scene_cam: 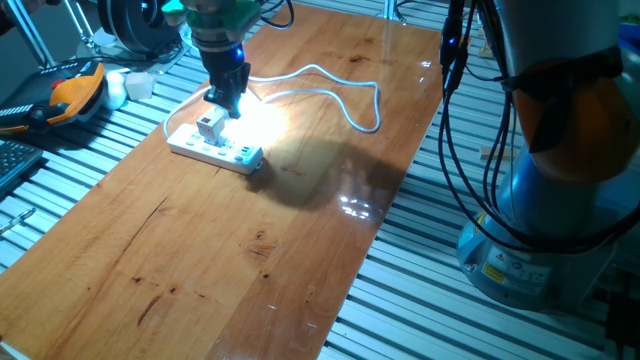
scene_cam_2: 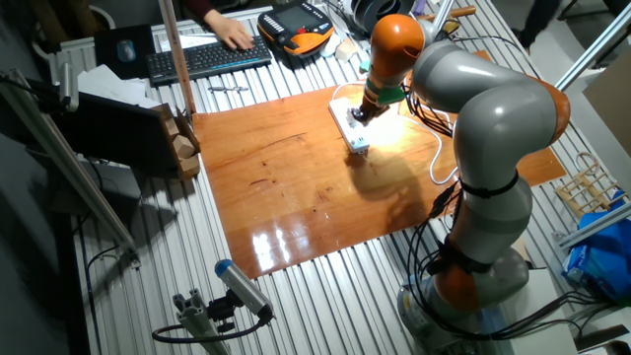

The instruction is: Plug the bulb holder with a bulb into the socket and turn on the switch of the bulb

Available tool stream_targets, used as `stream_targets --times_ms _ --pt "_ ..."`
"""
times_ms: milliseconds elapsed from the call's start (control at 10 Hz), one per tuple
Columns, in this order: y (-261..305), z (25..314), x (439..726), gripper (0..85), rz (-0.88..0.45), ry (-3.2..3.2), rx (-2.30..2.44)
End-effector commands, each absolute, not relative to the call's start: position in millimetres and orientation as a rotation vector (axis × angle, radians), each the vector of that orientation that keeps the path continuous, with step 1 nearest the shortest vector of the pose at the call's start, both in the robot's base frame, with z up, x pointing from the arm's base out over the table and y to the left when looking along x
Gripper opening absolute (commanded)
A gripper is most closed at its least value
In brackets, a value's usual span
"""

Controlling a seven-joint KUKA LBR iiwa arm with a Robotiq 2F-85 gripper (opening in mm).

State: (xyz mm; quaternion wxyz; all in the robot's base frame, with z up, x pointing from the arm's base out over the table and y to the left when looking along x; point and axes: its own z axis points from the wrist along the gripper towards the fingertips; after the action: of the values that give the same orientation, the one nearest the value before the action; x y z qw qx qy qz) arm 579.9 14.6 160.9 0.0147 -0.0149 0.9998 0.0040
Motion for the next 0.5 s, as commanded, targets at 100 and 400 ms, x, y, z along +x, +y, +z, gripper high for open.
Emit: stream_targets --times_ms 100,400 --pt "14.0 164.0 581.8 0.0 0.009 3.118 -0.044" --pt "9.4 171.6 589.9 0.0 -0.012 3.125 -0.056"
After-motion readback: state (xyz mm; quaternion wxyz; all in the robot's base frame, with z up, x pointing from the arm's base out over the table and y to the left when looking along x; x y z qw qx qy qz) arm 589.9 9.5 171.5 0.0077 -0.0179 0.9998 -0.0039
